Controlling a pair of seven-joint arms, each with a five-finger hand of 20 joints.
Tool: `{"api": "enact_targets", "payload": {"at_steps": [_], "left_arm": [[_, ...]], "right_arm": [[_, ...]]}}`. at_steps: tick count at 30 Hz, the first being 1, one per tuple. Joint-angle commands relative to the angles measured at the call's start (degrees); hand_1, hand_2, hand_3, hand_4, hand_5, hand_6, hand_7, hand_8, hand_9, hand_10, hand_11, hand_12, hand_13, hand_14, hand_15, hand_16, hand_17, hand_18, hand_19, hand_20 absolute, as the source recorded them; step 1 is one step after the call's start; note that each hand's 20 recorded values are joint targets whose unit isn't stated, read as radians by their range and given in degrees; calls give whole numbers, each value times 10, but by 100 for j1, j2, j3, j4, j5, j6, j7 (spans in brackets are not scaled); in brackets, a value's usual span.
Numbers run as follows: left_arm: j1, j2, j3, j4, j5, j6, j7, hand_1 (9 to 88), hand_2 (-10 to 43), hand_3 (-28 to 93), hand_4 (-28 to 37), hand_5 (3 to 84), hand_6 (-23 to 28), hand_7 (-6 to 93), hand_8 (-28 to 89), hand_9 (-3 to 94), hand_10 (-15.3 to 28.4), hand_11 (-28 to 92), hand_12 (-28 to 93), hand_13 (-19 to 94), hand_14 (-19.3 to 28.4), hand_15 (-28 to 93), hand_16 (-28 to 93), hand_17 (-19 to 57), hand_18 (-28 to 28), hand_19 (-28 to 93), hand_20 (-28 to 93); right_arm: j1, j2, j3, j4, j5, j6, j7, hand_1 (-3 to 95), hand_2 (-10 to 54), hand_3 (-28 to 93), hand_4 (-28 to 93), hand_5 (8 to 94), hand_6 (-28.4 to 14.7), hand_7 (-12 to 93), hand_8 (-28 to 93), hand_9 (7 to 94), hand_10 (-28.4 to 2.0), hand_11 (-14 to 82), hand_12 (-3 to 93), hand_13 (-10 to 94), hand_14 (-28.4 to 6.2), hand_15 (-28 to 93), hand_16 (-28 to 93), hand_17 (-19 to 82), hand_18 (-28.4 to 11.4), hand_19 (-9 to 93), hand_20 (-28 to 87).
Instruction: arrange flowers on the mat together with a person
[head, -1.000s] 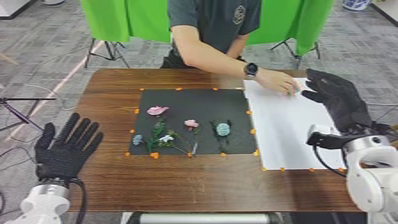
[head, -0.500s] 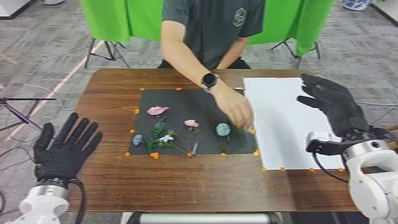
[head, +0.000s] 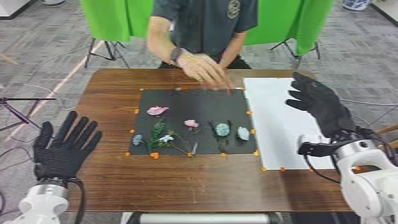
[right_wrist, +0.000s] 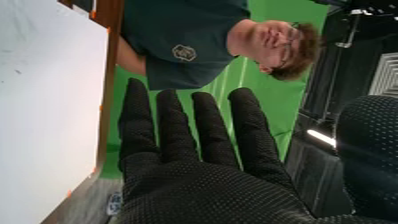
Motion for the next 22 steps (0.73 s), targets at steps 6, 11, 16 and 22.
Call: {"api": "enact_targets", "payload": {"at_steps": [6,11,16,22], "left_arm": [[-82,46,12,52,-26,-128,-3,253,155,635,-283,457,51,65,-97,396,136,156,64,288,135,222,-54,-51,132,277,119],[-96,60,17,41,-46,-154,17,252,156,632,-283,453,53,63,-94,394,137,155,65,288,135,221,-54,-51,132,276,119],[-99,60,15,32,-85,-201,36,248,156,636,-283,453,53,62,-94,394,137,155,66,288,136,219,-53,-50,132,275,119],[-130,40,21,15,-197,-294,27,238,148,664,-283,451,52,63,-93,396,137,156,66,289,135,218,-52,-51,133,275,120]], "right_arm": [[-135,-254,112,-65,-32,-176,-160,98,121,749,-282,310,-34,93,-85,300,-122,11,119,252,-109,50,174,122,-154,329,117],[-1,-195,-81,-15,-49,-18,-179,93,121,751,-282,320,-53,80,-90,301,-123,11,117,247,-102,42,170,121,-150,329,115],[80,-183,-180,12,-105,-49,-115,95,113,758,-281,307,-66,64,-87,302,-123,13,114,245,-98,40,168,121,-148,328,114],[110,-142,-277,22,-109,86,-103,106,101,763,-274,286,-92,44,-88,302,-123,17,112,243,-98,39,167,120,-148,332,114]]}}
